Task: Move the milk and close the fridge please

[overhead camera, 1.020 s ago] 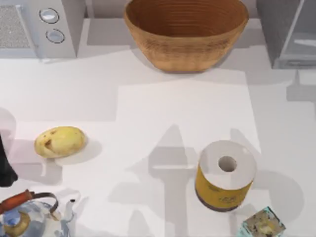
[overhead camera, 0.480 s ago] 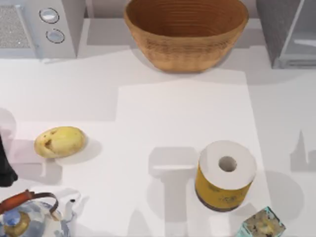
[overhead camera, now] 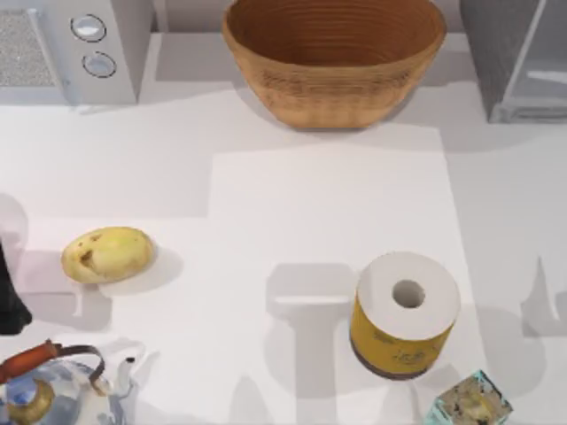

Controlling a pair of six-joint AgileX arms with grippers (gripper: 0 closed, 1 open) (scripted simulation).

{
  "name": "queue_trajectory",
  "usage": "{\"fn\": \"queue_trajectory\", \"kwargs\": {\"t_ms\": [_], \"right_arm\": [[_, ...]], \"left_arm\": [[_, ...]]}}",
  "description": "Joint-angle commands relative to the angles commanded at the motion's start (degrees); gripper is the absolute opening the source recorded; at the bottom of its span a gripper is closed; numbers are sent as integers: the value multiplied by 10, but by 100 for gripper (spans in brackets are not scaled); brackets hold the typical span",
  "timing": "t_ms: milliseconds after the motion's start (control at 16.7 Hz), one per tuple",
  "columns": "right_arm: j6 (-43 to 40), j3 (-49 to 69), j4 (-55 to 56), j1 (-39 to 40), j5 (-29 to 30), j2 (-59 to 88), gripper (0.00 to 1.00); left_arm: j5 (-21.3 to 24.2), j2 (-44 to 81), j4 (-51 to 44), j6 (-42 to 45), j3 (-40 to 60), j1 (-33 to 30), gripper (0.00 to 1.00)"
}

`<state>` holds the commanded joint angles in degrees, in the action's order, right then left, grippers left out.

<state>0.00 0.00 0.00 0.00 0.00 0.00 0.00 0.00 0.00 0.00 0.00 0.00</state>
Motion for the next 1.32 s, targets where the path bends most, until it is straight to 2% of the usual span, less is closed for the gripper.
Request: {"fn": "queue_trajectory", "kwargs": {"t_ms": [240,420,1320], "right_arm": [[0,4,-5,-2,0,-1,100],[-1,31,-53,-3,1,-32,100],[-6,222,-485,-2,4,-266,100]], "left_arm": [[0,0,0,0,0,0,100],[0,0,0,0,0,0,100],[0,0,0,0,0,0,100]]}}
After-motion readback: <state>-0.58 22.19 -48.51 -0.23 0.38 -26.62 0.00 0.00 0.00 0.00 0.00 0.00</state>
